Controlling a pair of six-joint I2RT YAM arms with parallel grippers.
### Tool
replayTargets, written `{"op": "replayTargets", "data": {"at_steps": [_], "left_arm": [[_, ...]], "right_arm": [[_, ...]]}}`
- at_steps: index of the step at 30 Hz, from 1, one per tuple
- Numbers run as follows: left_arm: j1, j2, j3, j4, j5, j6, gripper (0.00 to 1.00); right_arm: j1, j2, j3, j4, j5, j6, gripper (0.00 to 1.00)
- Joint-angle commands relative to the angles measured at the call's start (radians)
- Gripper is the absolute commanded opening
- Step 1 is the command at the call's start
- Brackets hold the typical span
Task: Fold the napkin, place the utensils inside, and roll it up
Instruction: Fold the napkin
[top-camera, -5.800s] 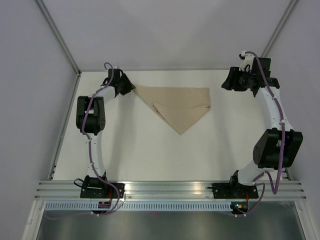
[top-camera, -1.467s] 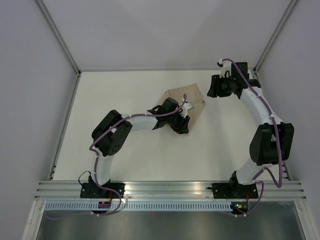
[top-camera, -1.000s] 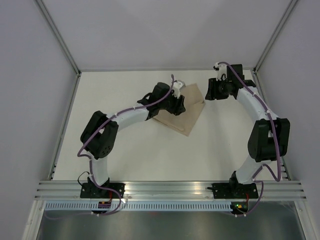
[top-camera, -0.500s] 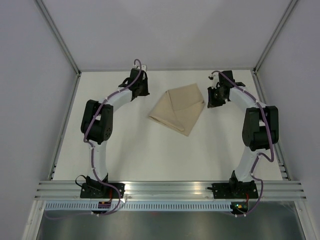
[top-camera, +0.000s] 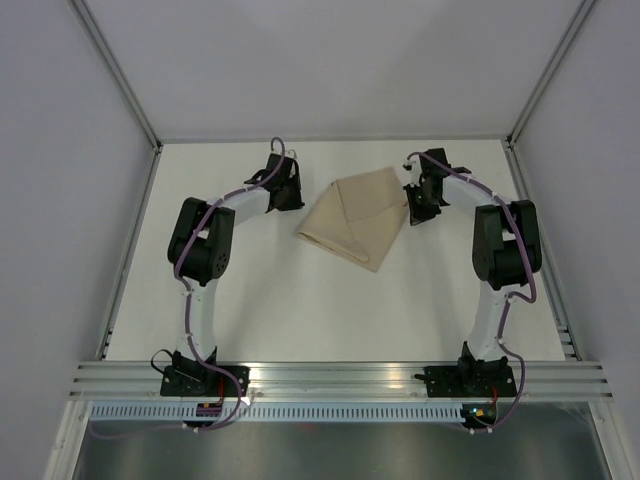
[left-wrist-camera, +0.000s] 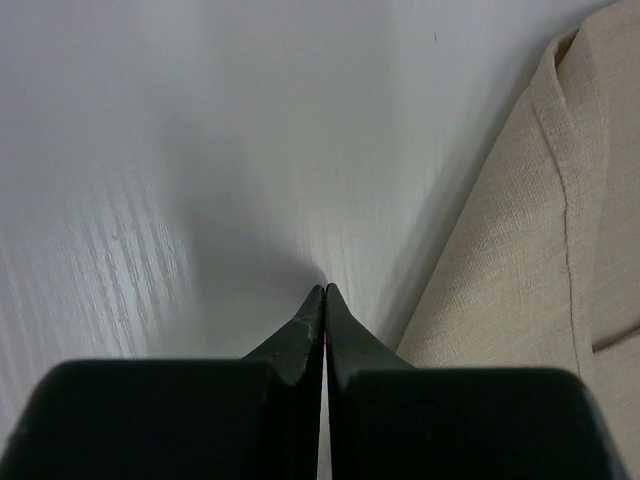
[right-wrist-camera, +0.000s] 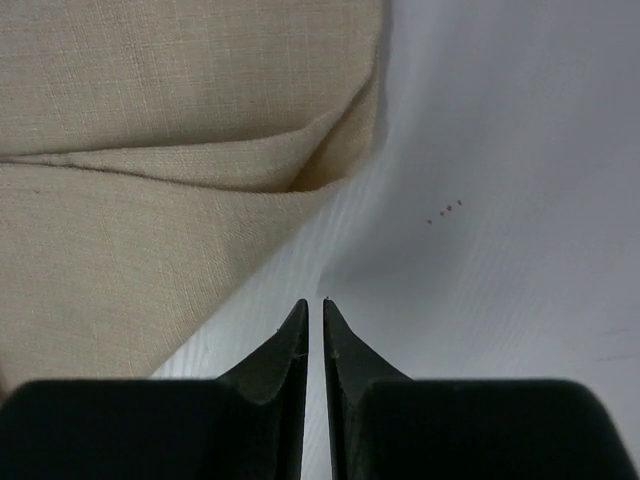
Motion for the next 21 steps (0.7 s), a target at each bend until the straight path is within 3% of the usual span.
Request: {"op": "replayTargets", "data": {"at_steps": [1, 12, 21], "left_arm": [[-0.021, -0.072, -0.101, 0.035, 0.016, -0.091, 0.02], [-0.076, -0.255, -0.434, 0.204, -0.016, -0.211, 0.02], [-0.128, -0.367, -0.567, 0.250, -0.076, -0.236, 0.02]], "right_arm": [[0.056, 0.047, 0.060, -0.033, 0.065, -0.012, 0.15], [0.133, 0.148, 0.184, -0.077, 0.110, -0.024, 0.15], [0.142, 0.191, 0.258, -0.087, 0.107, -0.042, 0.15]]}}
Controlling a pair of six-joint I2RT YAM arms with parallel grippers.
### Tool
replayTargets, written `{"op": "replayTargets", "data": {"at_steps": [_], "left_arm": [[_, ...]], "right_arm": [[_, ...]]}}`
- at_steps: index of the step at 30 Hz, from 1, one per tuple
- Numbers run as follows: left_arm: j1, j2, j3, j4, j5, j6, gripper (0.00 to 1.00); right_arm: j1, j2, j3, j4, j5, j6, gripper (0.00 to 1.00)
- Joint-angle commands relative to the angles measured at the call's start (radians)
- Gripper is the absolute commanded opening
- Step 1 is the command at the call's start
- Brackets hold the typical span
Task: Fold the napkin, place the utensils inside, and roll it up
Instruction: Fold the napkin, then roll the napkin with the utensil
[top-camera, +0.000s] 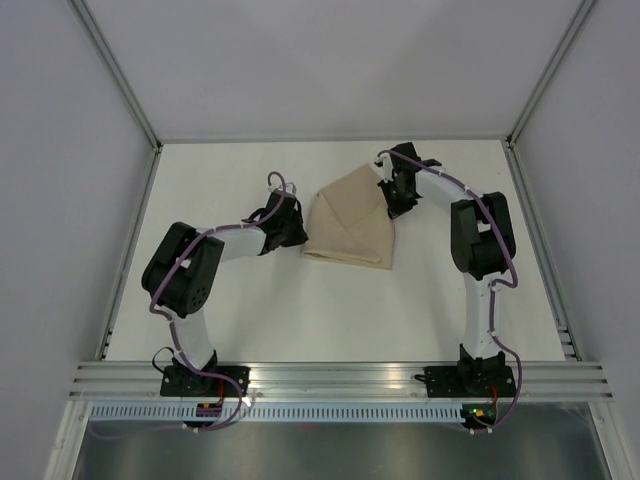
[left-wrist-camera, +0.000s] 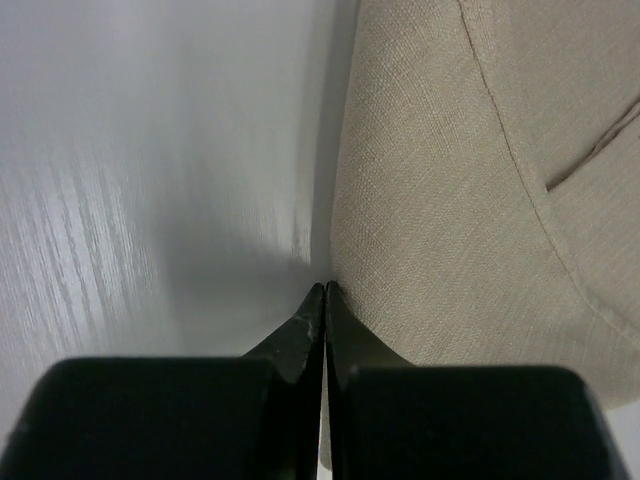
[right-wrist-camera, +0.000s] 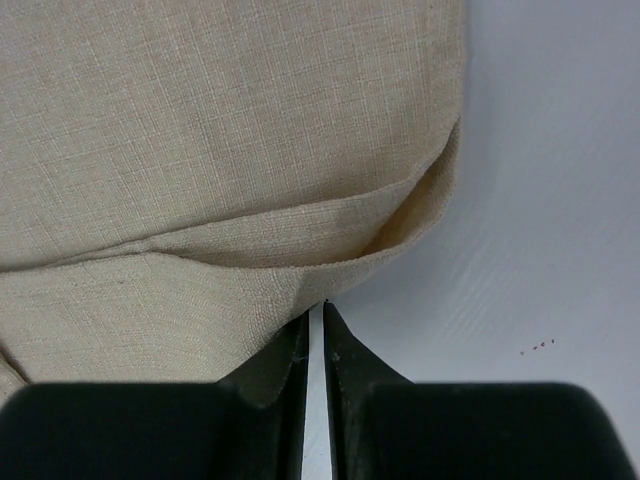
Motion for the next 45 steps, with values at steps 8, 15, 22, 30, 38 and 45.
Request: {"op": "replayTargets", "data": {"at_steps": [8, 15, 22, 30, 38, 45], "left_arm": [[-0.017, -0.170, -0.134, 0.006, -0.084, -0.055, 0.04], [-0.014, -0.284, -0.128, -0.048, -0.124, 0.001, 0.22], [-0.008, -0.446, -0.095, -0.132, -0.138, 0.053, 0.39], [0.000, -0.641, -0.031, -0.243, -0.116, 0.073, 0.50], [0.001, -0.739, -0.005, -0.312, -0.129, 0.090, 0.51], [0.001, -0.767, -0.028, -0.320, -0.129, 0.096, 0.51]], "right_arm": [[-0.018, -0.089, -0.008, -0.037, 0.045, -0.068, 0.35], [-0.079, -0.272, -0.080, 0.005, 0.032, -0.172, 0.55], [-0.018, -0.498, -0.286, 0.127, -0.107, -0.354, 0.65], [0.228, -0.567, -0.517, 0.267, -0.098, -0.496, 0.68], [0.378, -0.480, -0.542, 0.316, -0.075, -0.564, 0.68], [0.449, -0.439, -0.560, 0.373, -0.047, -0.587, 0.69]]}}
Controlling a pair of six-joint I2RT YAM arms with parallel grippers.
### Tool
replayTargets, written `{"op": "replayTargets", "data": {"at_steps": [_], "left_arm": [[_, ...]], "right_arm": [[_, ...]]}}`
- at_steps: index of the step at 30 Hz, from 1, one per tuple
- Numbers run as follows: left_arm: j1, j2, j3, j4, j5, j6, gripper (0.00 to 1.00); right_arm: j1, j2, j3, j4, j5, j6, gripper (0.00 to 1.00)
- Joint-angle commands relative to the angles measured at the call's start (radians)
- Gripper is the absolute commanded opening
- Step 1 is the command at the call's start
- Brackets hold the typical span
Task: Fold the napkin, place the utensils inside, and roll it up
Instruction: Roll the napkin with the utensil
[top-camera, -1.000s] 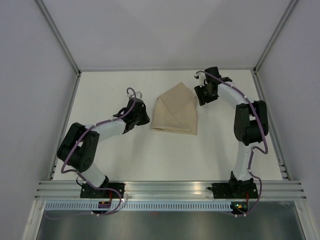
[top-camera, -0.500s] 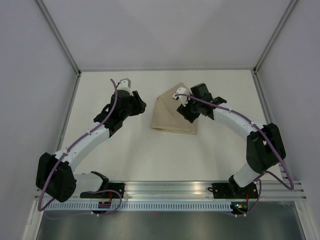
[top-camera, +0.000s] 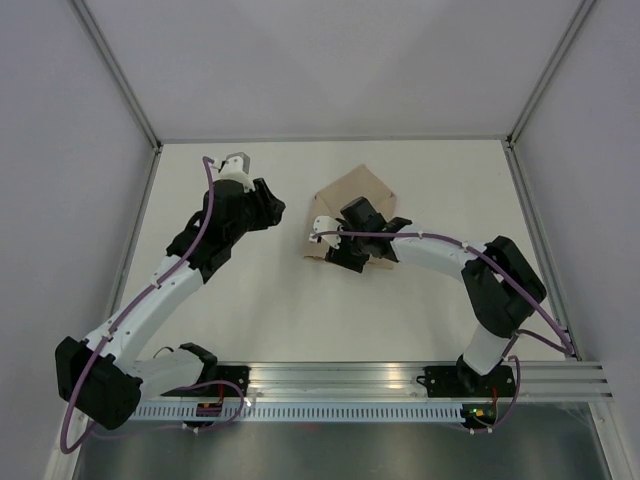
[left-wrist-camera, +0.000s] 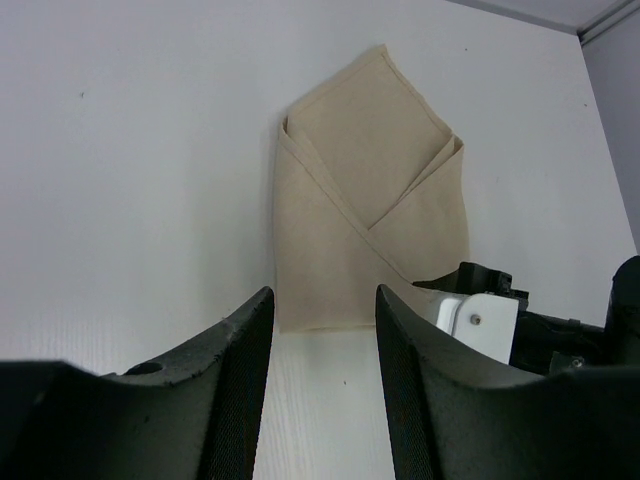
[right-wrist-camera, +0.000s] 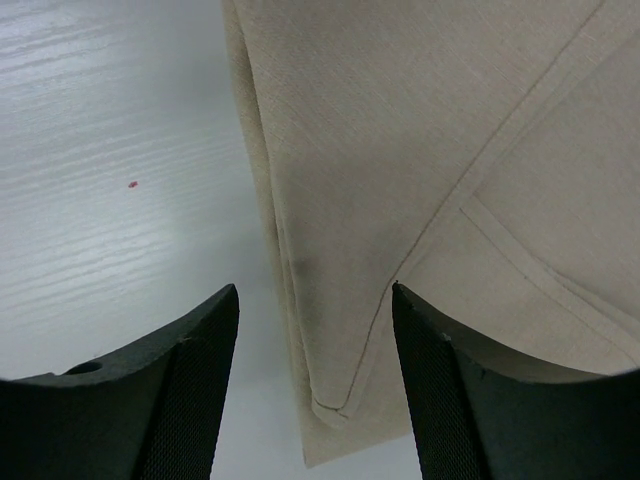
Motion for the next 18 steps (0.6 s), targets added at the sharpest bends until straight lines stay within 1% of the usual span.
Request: {"op": "replayTargets", "data": {"at_steps": [1, 11, 18], "left_arm": [[0.002, -0.038, 0.005, -0.015, -0.005, 0.043, 0.51], [0.002, -0.032, 0.005, -0.015, -0.008, 0.071, 0.51], [0.002, -0.018, -0.016, -0.001, -0.006, 0.086, 0.51]], "right_arm": [[0.025, 0.026, 0.000, 0.074, 0.018, -0.035, 0.69], [0.026, 0.101, 0.001, 0.116, 0.016, -0.048, 0.68], [0.026, 0.143, 0.008, 0.115, 0.021, -0.071, 0.60]]}}
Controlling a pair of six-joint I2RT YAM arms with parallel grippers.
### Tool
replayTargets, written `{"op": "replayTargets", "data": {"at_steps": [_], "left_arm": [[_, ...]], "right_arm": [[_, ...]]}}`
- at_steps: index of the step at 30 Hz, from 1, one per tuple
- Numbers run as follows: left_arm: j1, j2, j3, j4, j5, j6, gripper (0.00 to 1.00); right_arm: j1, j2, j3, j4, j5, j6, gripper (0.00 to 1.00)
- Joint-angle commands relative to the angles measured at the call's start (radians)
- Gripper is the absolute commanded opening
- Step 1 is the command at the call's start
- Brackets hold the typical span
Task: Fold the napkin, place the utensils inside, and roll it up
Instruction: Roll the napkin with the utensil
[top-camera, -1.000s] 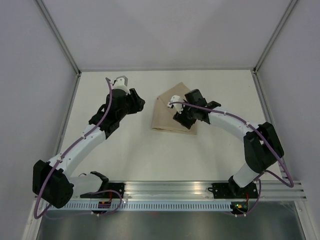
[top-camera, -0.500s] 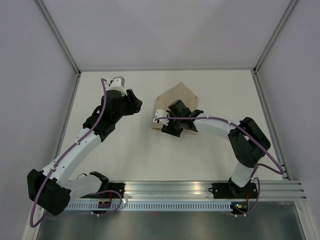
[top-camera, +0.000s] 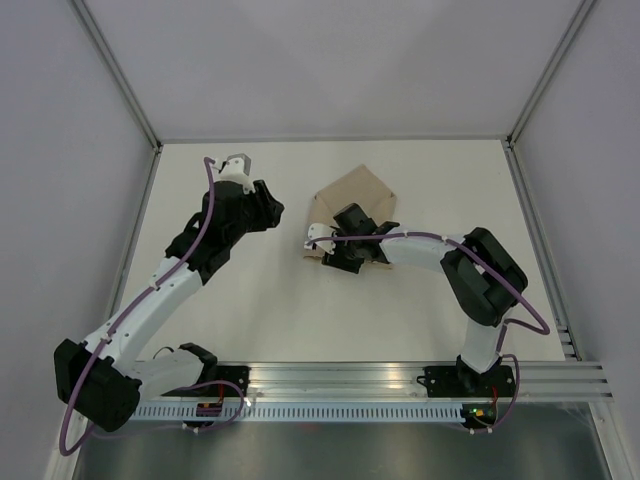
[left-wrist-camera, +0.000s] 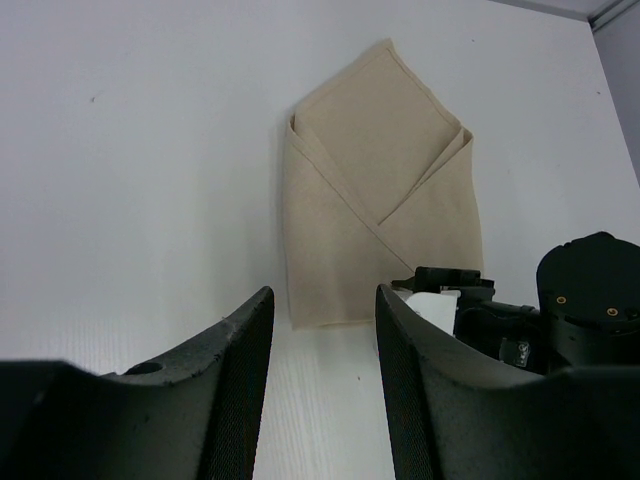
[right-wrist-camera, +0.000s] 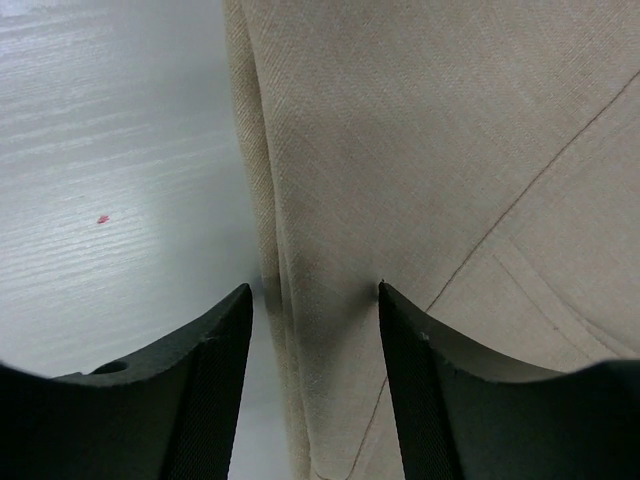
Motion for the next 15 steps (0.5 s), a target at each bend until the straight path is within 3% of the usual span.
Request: {"op": "replayTargets", "data": {"at_steps": [1, 15], "left_arm": [[0.002, -0.001, -0.013, 0.008, -0.005, 0.051, 0.51], [0.000, 0.020, -0.016, 0.016, 0.040, 0.081, 0.51]], "right_arm": [[-0.001, 0.031, 0.010, 0.029, 0.003, -0.026, 0.59], [-0.018, 0.089, 0.029, -0.081, -0.032, -0.068, 0.37]]}}
